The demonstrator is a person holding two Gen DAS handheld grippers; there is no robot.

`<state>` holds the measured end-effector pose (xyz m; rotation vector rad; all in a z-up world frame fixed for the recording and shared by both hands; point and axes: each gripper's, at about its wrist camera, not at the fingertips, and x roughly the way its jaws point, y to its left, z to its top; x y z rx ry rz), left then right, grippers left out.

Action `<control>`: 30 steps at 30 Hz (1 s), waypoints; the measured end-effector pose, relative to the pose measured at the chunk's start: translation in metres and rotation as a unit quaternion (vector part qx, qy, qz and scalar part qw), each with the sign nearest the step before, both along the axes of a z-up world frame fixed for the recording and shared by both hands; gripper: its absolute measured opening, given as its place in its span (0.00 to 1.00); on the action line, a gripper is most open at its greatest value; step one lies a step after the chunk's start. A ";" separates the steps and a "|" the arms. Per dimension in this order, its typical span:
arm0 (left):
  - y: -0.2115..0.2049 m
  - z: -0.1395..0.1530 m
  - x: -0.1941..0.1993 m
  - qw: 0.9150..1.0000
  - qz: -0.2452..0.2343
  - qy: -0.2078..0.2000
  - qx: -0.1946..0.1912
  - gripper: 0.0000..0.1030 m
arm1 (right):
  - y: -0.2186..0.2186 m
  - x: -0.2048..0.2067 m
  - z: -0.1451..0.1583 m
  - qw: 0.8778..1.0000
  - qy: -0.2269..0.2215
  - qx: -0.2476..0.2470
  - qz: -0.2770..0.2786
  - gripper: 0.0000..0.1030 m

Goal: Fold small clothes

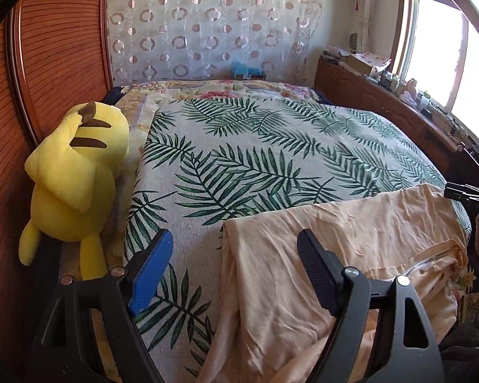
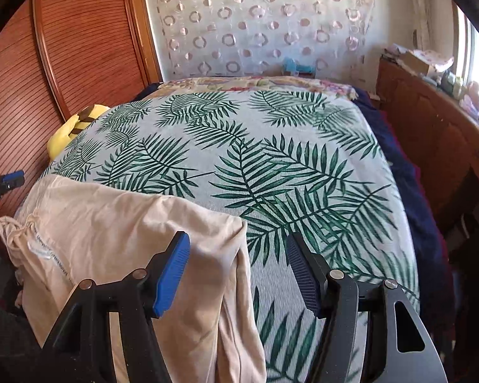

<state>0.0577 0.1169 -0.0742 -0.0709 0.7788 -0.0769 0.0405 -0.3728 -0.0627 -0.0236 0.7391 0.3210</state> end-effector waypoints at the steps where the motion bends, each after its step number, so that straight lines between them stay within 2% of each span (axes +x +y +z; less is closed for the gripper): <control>1: 0.000 -0.002 0.003 1.000 -0.001 0.003 0.001 0.78 | -0.001 0.004 -0.001 1.000 0.004 0.007 -0.003 0.63; 6: -0.001 -0.017 0.013 1.000 -0.002 0.021 0.005 0.78 | -0.009 0.017 -0.004 0.999 0.027 0.041 0.002 0.33; 8: 0.000 -0.022 0.017 1.000 -0.002 0.029 0.002 0.78 | -0.008 0.021 -0.008 0.998 0.043 0.046 0.007 0.13; 9: 0.000 -0.025 0.018 0.999 -0.001 0.033 0.001 0.78 | -0.006 0.020 -0.008 0.998 0.041 0.043 0.008 0.07; 10: -0.001 -0.027 0.019 0.999 -0.001 0.035 0.001 0.78 | -0.004 0.019 -0.006 0.999 0.032 0.038 0.007 0.03; 11: -0.001 -0.029 0.019 0.999 -0.001 0.038 0.001 0.78 | -0.003 0.013 -0.002 0.999 0.012 0.029 -0.001 0.02; 14: 0.001 -0.032 0.018 0.999 -0.002 0.042 -0.008 0.78 | -0.006 0.001 0.010 0.999 -0.031 0.026 -0.031 0.02; 21: 0.003 -0.035 0.021 0.999 -0.004 0.046 -0.019 0.78 | -0.013 -0.001 0.011 0.998 -0.021 0.032 -0.043 0.02; 24: 0.004 -0.035 0.022 0.999 -0.007 0.046 -0.024 0.74 | -0.012 0.001 0.010 0.999 -0.012 0.039 -0.033 0.08; 27: 0.003 -0.033 0.022 0.998 -0.017 0.046 -0.032 0.64 | -0.009 0.008 0.003 0.999 0.002 0.030 -0.035 0.33; 28: 0.002 -0.033 0.023 0.998 -0.020 0.046 -0.034 0.56 | -0.009 0.010 0.001 0.999 0.007 0.032 -0.031 0.46; 29: 0.001 -0.033 0.023 0.998 -0.024 0.045 -0.036 0.52 | -0.009 0.012 0.000 0.999 0.009 0.034 -0.030 0.53; 30: -0.001 -0.032 0.023 0.998 -0.027 0.046 -0.037 0.45 | -0.008 0.013 -0.001 0.999 0.012 0.032 -0.033 0.57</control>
